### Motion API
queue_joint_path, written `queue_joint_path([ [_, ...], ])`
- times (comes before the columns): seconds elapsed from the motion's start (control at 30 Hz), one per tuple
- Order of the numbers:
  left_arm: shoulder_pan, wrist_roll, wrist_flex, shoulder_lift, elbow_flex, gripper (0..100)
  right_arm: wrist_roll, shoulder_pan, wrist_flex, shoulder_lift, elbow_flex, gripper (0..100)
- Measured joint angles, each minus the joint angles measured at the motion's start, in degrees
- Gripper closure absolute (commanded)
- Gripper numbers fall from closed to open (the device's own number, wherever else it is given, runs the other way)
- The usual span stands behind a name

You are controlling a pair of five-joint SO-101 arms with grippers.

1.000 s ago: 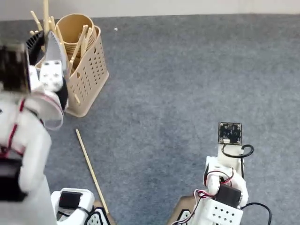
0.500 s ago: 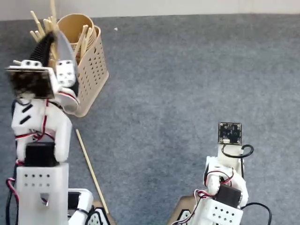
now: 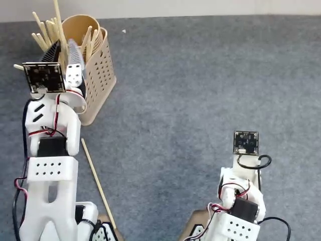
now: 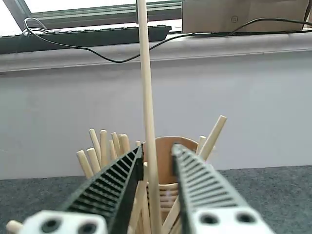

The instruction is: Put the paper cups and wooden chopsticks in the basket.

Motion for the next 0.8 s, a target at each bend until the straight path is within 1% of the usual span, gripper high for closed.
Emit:
queue_joint_path([
  [0.17,-0.09,0.00,1.05,-0.70,0.00,84,0.00,0.00,0.00,0.00,0.00,97.1],
  [0.37,-0.79,0.09,1.49,-6.59,0.18,84,0.00,0.00,-0.09,0.00,0.00,97.1],
  [0.47,-3.69,0.09,4.66,-10.20,0.18,84,0.00,0.00,-0.09,0.00,0.00,97.1],
  [0.53,-6.33,0.09,9.58,-13.19,0.18,84,0.00,0.00,-0.09,0.00,0.00,97.1],
  [0.6,-10.46,0.09,16.79,-16.70,-0.18,84,0.00,0.00,-0.09,0.00,0.00,97.1],
  [0.7,-17.41,-0.09,31.30,-22.24,-2.11,84,0.00,0.00,-0.09,0.00,0.00,97.1],
  [0.77,-21.45,-2.99,42.73,-25.32,-3.34,85,0.00,0.00,-0.09,0.00,0.00,97.1],
  [0.8,-22.59,-5.80,48.35,-26.55,-3.34,86,0.00,0.00,-0.09,0.00,0.00,97.1],
])
